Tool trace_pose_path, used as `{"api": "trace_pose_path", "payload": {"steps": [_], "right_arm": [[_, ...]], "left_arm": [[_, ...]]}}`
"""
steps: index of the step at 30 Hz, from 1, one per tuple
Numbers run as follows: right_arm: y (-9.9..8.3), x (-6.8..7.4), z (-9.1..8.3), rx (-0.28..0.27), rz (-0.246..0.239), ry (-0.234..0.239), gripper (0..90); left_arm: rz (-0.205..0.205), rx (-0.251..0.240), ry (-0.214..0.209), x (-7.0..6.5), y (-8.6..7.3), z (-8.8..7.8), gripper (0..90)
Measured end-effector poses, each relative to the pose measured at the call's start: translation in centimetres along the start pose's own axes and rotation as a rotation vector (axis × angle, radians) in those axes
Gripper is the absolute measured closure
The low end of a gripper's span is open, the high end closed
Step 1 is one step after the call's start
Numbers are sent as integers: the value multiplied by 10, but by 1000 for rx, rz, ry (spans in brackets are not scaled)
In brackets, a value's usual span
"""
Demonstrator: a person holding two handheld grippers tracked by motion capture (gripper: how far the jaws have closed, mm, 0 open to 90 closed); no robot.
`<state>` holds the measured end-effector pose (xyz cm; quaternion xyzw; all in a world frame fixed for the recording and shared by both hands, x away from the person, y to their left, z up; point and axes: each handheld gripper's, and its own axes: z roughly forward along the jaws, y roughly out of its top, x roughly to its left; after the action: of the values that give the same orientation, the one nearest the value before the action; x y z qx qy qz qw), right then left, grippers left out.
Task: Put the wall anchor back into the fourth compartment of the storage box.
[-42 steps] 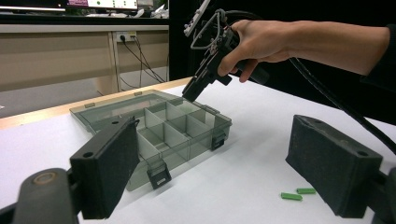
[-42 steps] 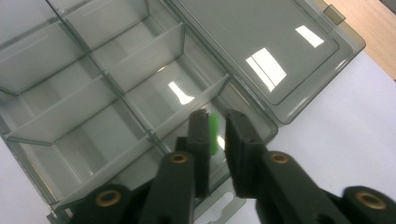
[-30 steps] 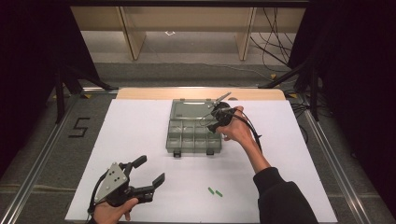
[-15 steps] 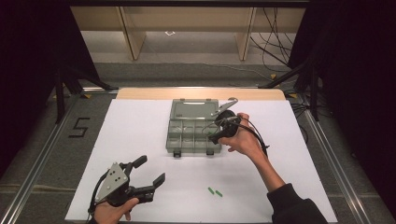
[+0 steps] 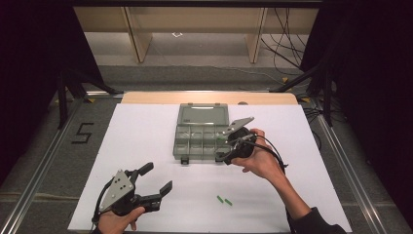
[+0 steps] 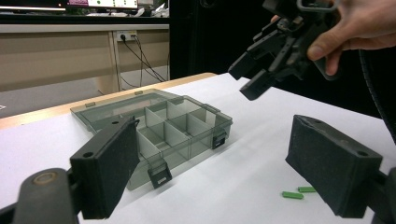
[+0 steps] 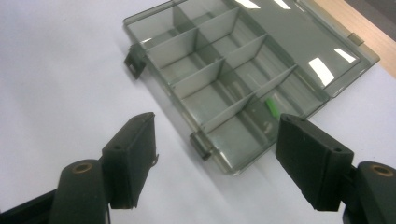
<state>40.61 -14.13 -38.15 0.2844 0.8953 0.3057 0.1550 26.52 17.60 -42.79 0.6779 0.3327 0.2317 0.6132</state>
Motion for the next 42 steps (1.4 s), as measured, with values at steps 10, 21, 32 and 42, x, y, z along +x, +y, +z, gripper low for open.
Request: {"api": "trace_pose_path", "payload": {"steps": [10,21,32,42], "right_arm": [[-18,19,-12,47,-51,48,306],[-39,30,-9,88,-60,70,306],[-53,43,-6,133,-71,119,315],[-63,55,4,206,-105,146,355]], "left_arm": [[0,-1,1,1,1,-1,159],[-1,-6,-1,0,1,-1,159],[3,-9,-2,0,1,-1,159],[6,-9,0,0,2,-2,159]]}}
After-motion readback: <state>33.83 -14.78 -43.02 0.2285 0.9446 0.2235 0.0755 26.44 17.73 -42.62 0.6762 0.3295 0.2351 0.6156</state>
